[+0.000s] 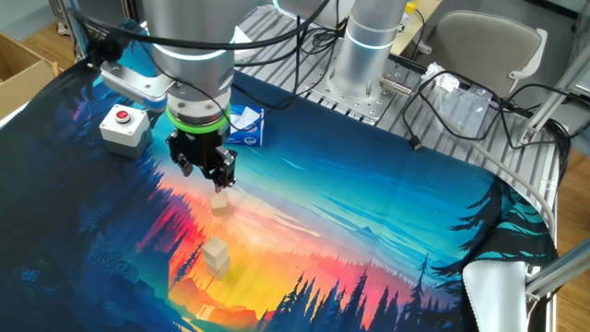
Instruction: Stack the blocks in a vertical line of five
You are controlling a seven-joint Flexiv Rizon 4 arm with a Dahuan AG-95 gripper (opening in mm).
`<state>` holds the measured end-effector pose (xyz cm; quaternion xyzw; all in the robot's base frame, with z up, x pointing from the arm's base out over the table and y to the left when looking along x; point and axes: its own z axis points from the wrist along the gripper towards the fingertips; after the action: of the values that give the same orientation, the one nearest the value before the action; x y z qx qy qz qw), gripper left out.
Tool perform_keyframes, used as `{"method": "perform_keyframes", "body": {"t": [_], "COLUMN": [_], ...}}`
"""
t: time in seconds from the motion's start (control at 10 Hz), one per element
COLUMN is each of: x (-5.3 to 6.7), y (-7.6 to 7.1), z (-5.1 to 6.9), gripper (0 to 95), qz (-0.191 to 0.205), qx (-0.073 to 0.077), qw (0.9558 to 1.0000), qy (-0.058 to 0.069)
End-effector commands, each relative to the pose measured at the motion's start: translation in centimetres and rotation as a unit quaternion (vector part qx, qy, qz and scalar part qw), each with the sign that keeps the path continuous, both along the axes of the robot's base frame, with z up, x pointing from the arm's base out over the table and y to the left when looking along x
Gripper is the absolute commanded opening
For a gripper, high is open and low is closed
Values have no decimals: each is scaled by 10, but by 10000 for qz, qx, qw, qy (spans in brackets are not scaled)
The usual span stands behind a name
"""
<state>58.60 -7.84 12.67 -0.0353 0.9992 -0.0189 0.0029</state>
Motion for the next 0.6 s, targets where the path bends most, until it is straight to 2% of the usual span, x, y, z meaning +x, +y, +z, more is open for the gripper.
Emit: {"method": "perform_keyframes", "body": {"t": [0.1, 0.4, 0.6], "x": [-6, -13, -14], "y": [-4, -3, -1], "z": [-2, -12, -13], "gripper": [570, 570, 570], "qz": [63, 112, 240], "qx": [-54, -45, -63], "qw": [9998, 9995, 9993], "qy": [-197, -285, -296]}}
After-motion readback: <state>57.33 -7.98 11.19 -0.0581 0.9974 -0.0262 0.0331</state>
